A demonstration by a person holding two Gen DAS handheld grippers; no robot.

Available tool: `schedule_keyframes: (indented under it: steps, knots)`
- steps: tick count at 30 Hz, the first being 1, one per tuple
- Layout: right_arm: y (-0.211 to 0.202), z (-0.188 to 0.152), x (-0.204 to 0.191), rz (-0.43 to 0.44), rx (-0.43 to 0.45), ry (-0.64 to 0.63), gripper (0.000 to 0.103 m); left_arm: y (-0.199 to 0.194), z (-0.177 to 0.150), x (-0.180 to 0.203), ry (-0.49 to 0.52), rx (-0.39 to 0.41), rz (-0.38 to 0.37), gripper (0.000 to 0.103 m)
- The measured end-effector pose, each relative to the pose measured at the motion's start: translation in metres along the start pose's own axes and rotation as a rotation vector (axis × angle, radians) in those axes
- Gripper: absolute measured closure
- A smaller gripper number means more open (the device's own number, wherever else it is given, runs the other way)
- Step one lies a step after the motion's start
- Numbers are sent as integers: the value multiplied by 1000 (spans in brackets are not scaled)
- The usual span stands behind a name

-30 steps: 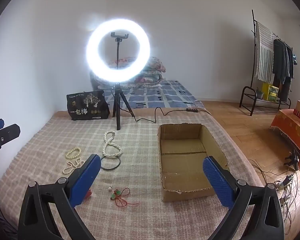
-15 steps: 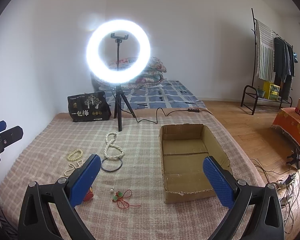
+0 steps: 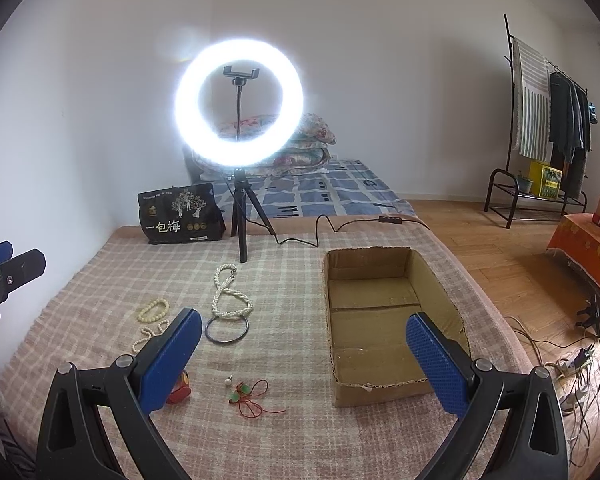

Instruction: Organize jewelry

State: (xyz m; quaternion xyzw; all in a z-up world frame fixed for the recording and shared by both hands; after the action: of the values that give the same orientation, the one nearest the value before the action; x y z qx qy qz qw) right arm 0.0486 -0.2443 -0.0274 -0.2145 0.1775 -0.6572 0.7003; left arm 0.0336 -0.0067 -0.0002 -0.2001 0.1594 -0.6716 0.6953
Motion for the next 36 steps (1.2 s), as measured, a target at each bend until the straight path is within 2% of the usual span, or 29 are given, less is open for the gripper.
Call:
schedule_keyframes:
  steps: [36]
  knots:
    - [2,-1,-1,10,-6,0,0,0,-1,-4,-4,6,5,0]
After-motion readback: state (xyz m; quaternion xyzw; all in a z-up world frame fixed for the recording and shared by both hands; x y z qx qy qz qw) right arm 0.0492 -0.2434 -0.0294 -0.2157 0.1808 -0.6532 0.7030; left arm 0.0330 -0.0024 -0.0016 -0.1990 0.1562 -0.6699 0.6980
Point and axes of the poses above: each gripper's, at about its wrist camera, not at the fingertips, and y roughly the way its jaws point, x to its right, z to its top, the point moved 3 cm from there along y, roughly the way its jaws point, and after that the axes turned 4 degrees about -y, right-handed, at the moved point
